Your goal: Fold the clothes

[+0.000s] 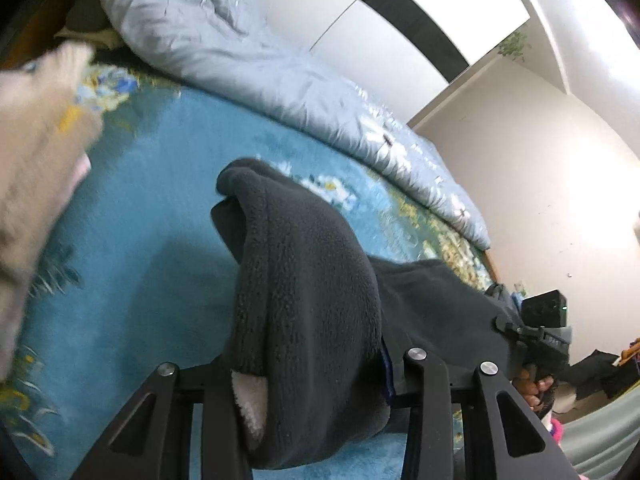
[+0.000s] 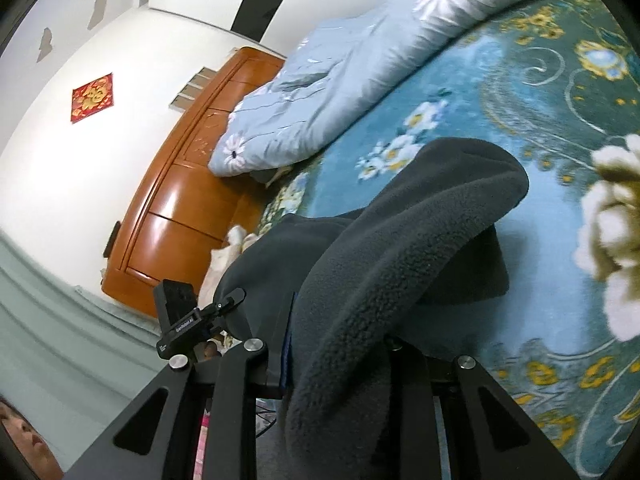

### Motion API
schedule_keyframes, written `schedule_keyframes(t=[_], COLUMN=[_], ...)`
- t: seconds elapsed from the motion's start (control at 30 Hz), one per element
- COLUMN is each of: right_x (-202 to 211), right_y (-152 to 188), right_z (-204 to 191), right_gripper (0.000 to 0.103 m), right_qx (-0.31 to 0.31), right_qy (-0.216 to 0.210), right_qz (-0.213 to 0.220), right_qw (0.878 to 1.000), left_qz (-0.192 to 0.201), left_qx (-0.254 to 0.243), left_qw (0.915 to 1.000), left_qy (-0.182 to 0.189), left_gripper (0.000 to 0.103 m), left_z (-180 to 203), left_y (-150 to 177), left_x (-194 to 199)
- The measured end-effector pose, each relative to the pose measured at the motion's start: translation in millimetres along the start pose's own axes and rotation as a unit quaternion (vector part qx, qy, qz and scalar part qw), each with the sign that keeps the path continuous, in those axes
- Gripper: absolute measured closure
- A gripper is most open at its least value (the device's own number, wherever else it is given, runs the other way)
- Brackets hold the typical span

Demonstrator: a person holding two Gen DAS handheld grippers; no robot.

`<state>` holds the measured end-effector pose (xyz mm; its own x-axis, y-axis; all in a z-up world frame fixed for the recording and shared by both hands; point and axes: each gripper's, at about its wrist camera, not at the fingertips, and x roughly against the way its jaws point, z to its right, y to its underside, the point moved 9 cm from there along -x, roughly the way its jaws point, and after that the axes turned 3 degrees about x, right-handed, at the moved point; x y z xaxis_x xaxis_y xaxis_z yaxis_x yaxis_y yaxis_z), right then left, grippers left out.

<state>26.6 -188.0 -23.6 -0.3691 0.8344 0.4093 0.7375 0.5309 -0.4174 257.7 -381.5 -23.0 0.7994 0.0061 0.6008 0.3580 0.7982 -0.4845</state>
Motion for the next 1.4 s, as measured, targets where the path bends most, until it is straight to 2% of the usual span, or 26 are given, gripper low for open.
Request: schedule_keyframes(t=[0.17, 0.33, 0.57, 0.67, 0.73, 0.8, 0.83, 0.87, 0.93, 1.03, 1.1, 1.2, 1.27, 1.4], right_x=[-19.6, -61.7, -179.3, -238.0, -274.7, -309.1, -328.5, -347.8, -376.1, -394.1, -390.2, -391.3, -393.6, -392.5], right_y=[-13.9, -45.5, -83.3, -76.6, -60.0, -36.2, -18.2, 0.3, 29.1, 56.8, 59.3, 60.3, 57.8, 53.4], right_z=[-50.8, -134.4, -260.4, -292.9, -303.7, -305.5, -297.9, -285.6, -259.5, -223.3, -213.5, -208.3, -208.2, -211.9], right_gripper=[0.078, 0.078, 0.078, 0.078, 0.078, 0.078, 0.078, 0.078, 0.078, 0.078, 0.078, 0.077, 0.074, 0.066], right_qx=[0.032, 0.090, 0.164, 0.171, 0.172, 0.174, 0.173, 0.168, 0.150, 0.112, 0.100, 0.104, 0.103, 0.108], right_qy=[-0.036, -0.075, -0.141, -0.172, -0.192, -0.206, -0.203, -0.193, -0.173, -0.170, -0.178, -0.159, -0.149, -0.129], right_qz=[0.004, 0.004, -0.033, -0.053, -0.067, -0.082, -0.094, -0.113, -0.149, -0.173, -0.169, -0.172, -0.175, -0.181], right_qw=[0.999, 0.993, 0.976, 0.969, 0.964, 0.959, 0.959, 0.960, 0.962, 0.964, 0.964, 0.967, 0.968, 0.969], left_qz=[0.050, 0.112, 0.193, 0.204, 0.203, 0.193, 0.181, 0.169, 0.148, 0.180, 0.176, 0.164, 0.165, 0.156], left_qx=[-0.029, -0.048, -0.002, 0.009, 0.017, 0.053, 0.089, 0.123, 0.166, 0.189, 0.173, 0.170, 0.196, 0.201], left_qw=[0.9983, 0.9925, 0.9789, 0.9743, 0.9719, 0.9686, 0.9659, 0.9618, 0.9555, 0.9585, 0.9612, 0.9598, 0.9558, 0.9521], left_qy=[0.004, -0.013, -0.068, -0.094, -0.118, -0.147, -0.162, -0.177, -0.194, -0.115, -0.124, -0.152, -0.144, -0.169], left_gripper=[0.063, 0.063, 0.063, 0.063, 0.062, 0.061, 0.061, 0.061, 0.061, 0.057, 0.053, 0.037, 0.035, 0.029], left_z=[11.0, -4.7, -98.0, -147.3, -190.2, -245.2, -280.1, -313.2, -355.7, -371.0, -368.3, -375.9, -382.1, -373.0], left_y=[-47.2, -108.1, -184.4, -194.2, -194.0, -184.6, -175.5, -166.1, -147.4, -136.1, -137.4, -138.0, -138.5, -129.6], left_x=[61.7, 143.2, 272.3, 309.6, 323.8, 323.0, 317.3, 311.7, 300.2, 299.2, 293.0, 284.7, 284.5, 296.2])
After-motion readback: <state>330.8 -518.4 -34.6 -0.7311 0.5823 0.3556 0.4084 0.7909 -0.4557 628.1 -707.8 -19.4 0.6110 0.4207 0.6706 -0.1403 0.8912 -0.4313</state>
